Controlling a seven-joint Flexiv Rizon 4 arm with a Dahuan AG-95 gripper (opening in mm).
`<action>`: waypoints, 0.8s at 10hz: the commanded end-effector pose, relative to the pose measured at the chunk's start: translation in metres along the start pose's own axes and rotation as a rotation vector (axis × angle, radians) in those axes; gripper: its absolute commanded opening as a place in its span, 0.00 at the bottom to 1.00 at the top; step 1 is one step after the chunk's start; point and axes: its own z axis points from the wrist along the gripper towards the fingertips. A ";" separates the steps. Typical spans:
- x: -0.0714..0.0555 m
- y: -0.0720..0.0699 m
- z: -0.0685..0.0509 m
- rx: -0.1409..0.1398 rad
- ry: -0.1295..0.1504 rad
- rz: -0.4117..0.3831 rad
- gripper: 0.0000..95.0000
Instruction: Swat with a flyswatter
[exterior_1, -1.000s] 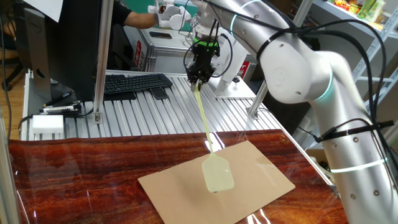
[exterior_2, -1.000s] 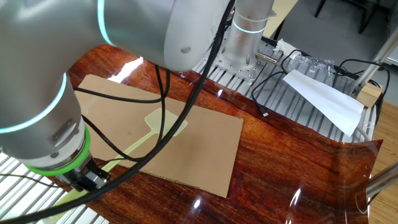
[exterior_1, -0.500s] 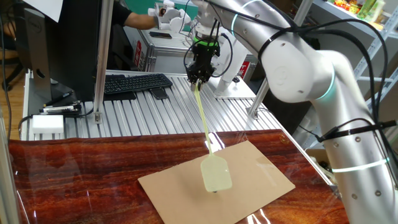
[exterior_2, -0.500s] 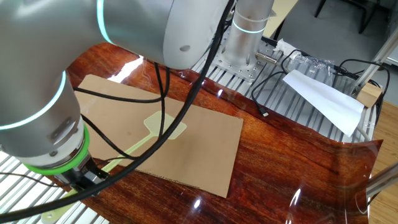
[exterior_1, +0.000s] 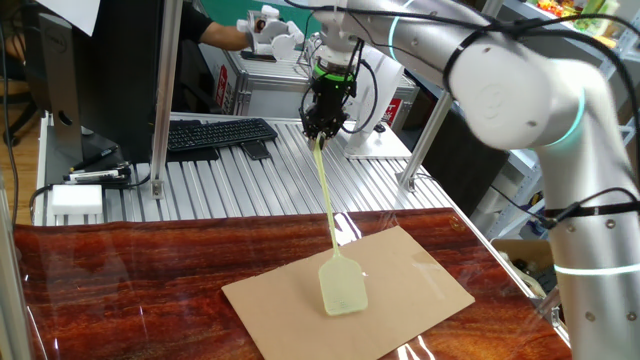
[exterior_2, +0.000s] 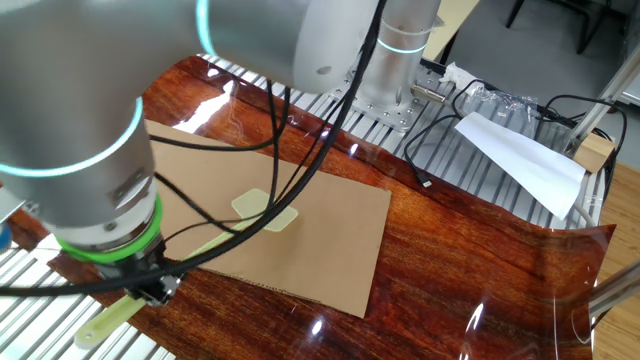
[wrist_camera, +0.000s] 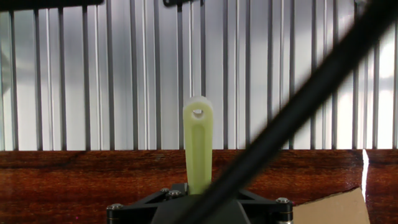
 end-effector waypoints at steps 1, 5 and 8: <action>-0.007 0.000 -0.003 0.000 0.000 0.003 0.00; -0.007 0.000 -0.003 -0.002 -0.045 0.010 0.00; -0.007 0.000 -0.003 -0.003 -0.035 0.013 0.00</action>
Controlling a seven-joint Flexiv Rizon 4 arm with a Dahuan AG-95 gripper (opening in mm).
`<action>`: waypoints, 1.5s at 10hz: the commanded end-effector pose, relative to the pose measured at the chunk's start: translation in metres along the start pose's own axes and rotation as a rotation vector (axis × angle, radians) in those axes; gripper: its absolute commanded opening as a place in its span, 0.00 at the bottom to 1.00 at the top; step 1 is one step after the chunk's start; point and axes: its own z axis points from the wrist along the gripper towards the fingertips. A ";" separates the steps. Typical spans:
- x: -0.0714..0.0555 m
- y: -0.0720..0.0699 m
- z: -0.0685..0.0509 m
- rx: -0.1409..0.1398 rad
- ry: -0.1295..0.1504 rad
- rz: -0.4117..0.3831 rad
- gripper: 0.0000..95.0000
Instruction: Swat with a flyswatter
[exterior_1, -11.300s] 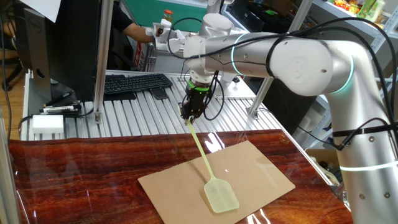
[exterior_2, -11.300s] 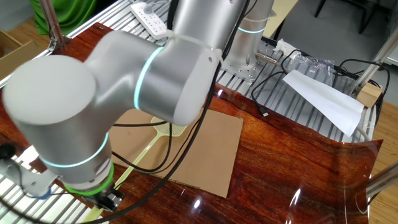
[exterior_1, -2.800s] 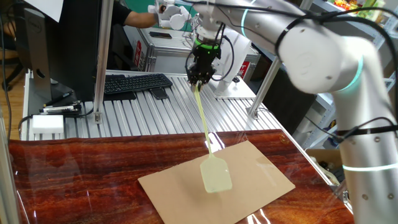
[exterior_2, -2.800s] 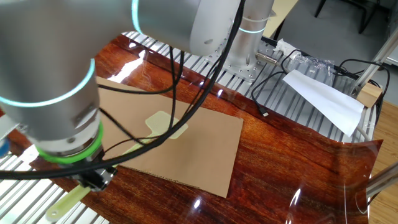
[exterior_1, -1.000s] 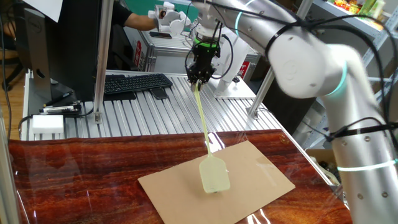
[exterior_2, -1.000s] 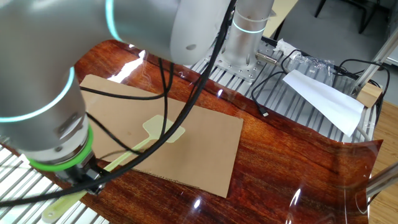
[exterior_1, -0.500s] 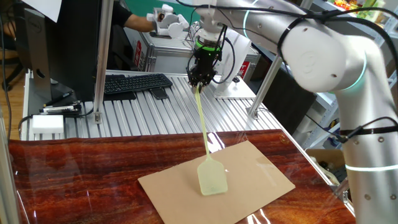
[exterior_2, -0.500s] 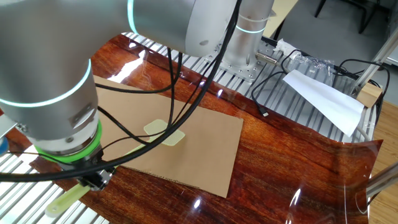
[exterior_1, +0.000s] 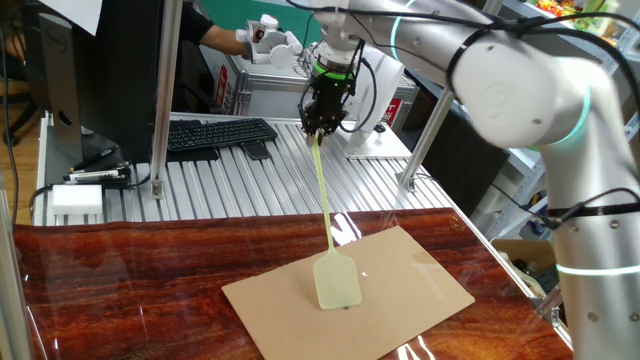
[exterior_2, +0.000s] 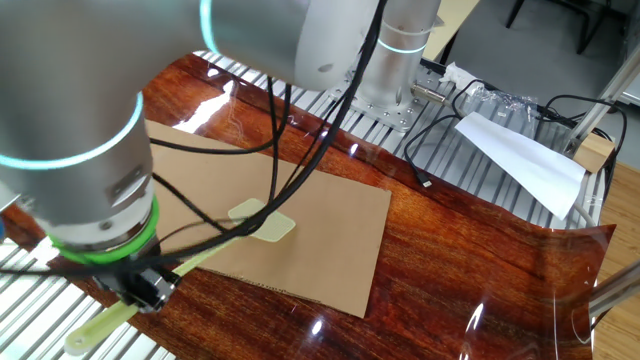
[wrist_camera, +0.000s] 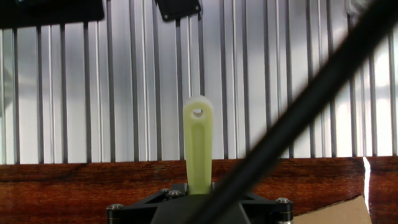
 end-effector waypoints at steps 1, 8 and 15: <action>-0.002 0.001 -0.001 -0.003 0.028 0.000 0.00; -0.002 0.001 0.002 -0.005 0.058 0.001 0.00; 0.007 -0.003 -0.002 -0.020 0.078 -0.012 0.00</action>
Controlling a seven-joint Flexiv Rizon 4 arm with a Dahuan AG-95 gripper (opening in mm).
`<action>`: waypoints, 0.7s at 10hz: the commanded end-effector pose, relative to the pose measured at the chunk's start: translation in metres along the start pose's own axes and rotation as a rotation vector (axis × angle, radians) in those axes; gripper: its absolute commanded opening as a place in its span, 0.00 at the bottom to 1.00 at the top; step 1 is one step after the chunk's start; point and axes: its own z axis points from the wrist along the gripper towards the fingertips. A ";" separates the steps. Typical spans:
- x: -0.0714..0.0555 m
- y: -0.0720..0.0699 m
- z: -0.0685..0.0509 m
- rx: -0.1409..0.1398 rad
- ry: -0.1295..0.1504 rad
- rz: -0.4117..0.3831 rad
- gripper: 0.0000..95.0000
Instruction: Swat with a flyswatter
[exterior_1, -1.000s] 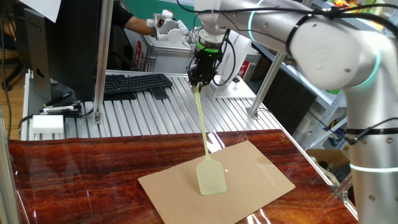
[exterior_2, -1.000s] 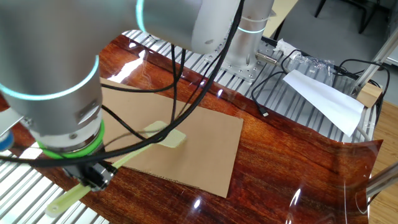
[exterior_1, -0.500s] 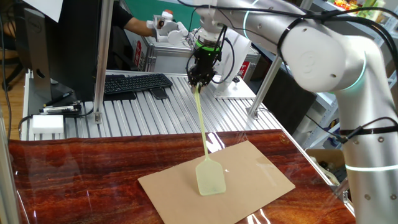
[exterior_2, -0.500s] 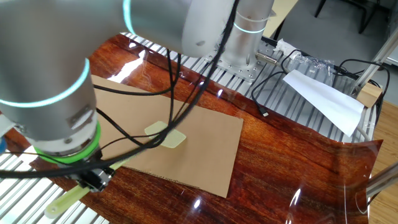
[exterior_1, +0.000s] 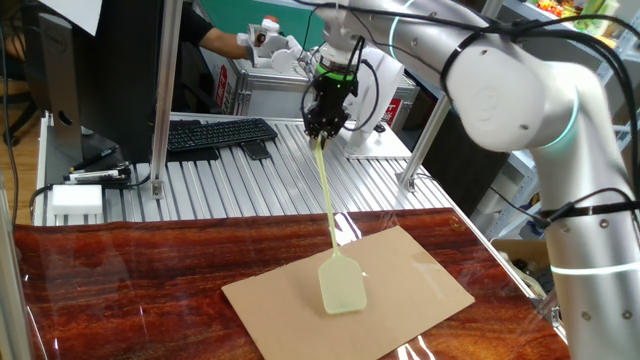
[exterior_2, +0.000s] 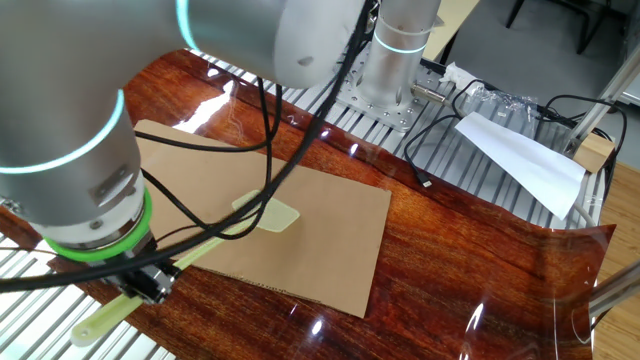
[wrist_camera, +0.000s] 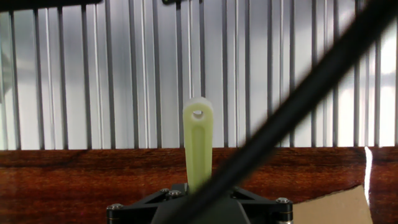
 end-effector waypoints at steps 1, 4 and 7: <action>0.005 0.000 0.003 0.000 -0.007 -0.003 0.00; 0.011 0.000 0.006 -0.011 -0.001 -0.001 0.00; 0.016 0.000 0.009 -0.017 -0.001 0.006 0.00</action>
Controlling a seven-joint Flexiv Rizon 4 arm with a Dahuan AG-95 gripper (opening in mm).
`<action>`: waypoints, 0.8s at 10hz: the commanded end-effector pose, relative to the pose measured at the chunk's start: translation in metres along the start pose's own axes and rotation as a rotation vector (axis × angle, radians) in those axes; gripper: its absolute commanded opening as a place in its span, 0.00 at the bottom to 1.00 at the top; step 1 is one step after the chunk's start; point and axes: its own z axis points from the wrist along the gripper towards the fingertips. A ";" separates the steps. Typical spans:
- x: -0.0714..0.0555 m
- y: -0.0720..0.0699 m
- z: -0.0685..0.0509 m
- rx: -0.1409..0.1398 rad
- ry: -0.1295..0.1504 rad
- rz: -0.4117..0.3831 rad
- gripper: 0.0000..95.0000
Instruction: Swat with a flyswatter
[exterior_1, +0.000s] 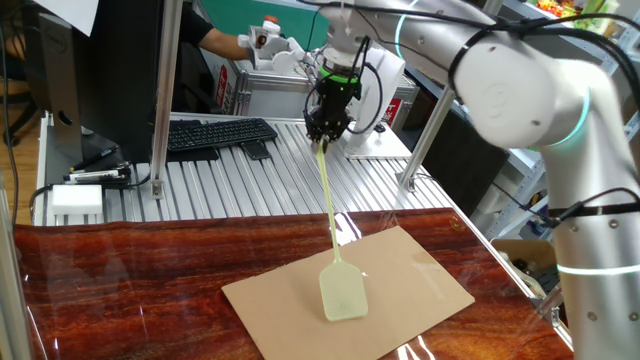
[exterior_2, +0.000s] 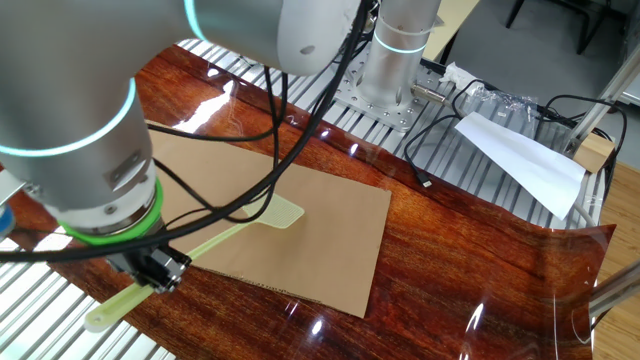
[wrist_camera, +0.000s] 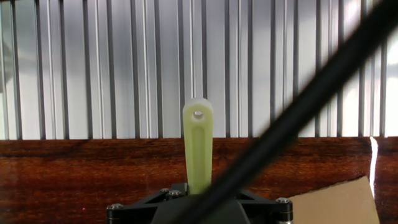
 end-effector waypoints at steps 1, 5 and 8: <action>-0.001 0.000 0.000 -0.001 0.004 -0.001 0.00; -0.004 -0.001 0.006 0.003 -0.029 -0.006 0.00; -0.005 -0.002 0.009 0.003 -0.049 -0.001 0.00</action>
